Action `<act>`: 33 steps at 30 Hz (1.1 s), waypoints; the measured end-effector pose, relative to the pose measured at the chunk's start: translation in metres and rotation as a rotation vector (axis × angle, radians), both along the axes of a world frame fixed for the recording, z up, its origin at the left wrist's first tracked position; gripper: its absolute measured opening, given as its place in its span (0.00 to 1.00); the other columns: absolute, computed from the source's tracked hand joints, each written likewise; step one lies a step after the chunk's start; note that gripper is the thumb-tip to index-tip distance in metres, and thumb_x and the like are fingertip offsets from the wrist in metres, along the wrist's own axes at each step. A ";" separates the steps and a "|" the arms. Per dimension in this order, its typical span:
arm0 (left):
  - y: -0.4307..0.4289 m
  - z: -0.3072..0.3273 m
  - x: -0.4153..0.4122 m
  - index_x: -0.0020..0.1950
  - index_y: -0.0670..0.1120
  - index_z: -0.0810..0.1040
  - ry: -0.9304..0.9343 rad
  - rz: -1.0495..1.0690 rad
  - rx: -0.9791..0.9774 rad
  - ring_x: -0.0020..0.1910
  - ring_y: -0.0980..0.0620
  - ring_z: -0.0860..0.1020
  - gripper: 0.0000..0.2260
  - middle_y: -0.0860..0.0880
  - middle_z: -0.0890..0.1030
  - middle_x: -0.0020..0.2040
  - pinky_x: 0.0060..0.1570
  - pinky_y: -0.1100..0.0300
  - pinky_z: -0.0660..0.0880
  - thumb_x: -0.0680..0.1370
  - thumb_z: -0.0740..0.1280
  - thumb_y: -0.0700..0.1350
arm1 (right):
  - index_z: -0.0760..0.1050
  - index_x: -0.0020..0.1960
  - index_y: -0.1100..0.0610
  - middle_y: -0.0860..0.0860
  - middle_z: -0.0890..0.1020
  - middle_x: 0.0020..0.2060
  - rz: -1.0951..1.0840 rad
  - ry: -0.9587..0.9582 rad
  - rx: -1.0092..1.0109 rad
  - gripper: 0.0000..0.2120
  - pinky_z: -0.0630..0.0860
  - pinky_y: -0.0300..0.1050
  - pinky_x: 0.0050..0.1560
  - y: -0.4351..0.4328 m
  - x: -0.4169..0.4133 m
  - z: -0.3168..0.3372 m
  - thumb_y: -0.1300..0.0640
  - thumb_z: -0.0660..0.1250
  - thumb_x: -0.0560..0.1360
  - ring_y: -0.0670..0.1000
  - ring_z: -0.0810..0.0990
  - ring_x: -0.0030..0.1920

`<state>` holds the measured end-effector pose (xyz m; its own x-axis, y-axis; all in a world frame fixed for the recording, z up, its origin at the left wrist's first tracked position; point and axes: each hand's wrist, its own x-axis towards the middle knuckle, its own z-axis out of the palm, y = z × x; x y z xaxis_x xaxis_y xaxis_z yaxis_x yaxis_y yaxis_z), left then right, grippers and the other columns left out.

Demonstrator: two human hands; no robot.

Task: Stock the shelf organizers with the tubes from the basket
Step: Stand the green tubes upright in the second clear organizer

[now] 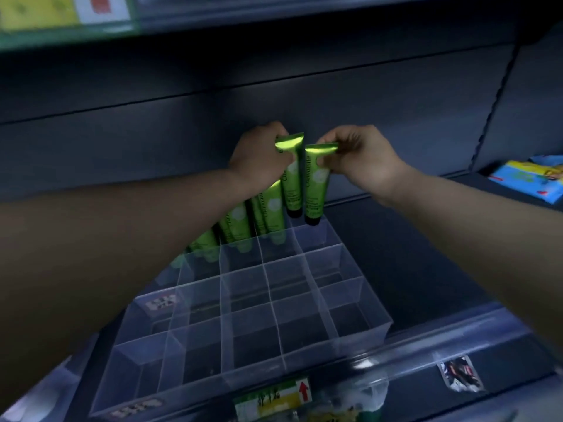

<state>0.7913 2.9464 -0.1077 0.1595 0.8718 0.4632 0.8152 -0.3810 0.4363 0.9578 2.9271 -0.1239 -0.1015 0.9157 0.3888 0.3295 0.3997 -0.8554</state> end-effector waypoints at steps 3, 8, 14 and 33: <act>0.009 -0.006 0.001 0.52 0.45 0.77 -0.004 0.013 0.011 0.42 0.54 0.73 0.09 0.51 0.76 0.44 0.37 0.65 0.64 0.72 0.69 0.43 | 0.77 0.40 0.55 0.53 0.79 0.38 -0.004 0.016 0.019 0.10 0.76 0.56 0.55 0.008 -0.002 -0.005 0.70 0.68 0.71 0.51 0.76 0.42; 0.017 -0.015 0.002 0.49 0.47 0.76 0.006 0.019 -0.024 0.41 0.54 0.74 0.07 0.52 0.77 0.42 0.37 0.64 0.65 0.72 0.68 0.42 | 0.77 0.40 0.54 0.50 0.78 0.37 -0.016 -0.018 0.037 0.11 0.76 0.51 0.53 0.018 -0.004 -0.008 0.70 0.67 0.71 0.48 0.76 0.42; 0.021 -0.026 0.006 0.44 0.49 0.75 0.025 0.012 -0.091 0.41 0.51 0.77 0.06 0.50 0.79 0.42 0.37 0.62 0.69 0.71 0.67 0.39 | 0.79 0.44 0.57 0.55 0.79 0.38 -0.025 -0.076 -0.024 0.09 0.77 0.50 0.51 0.023 -0.007 -0.020 0.68 0.64 0.74 0.51 0.76 0.42; 0.017 -0.037 0.004 0.55 0.48 0.75 0.222 0.017 -0.112 0.51 0.46 0.78 0.10 0.46 0.80 0.53 0.50 0.52 0.75 0.76 0.63 0.39 | 0.77 0.53 0.57 0.56 0.79 0.48 -0.135 -0.341 -0.098 0.14 0.69 0.39 0.42 0.032 -0.021 -0.037 0.68 0.55 0.76 0.51 0.76 0.45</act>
<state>0.7949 2.9635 -0.1446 0.2315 0.9192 0.3185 0.9015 -0.3257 0.2848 0.9364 2.9593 -0.1609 -0.0859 0.9608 0.2637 0.6462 0.2552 -0.7192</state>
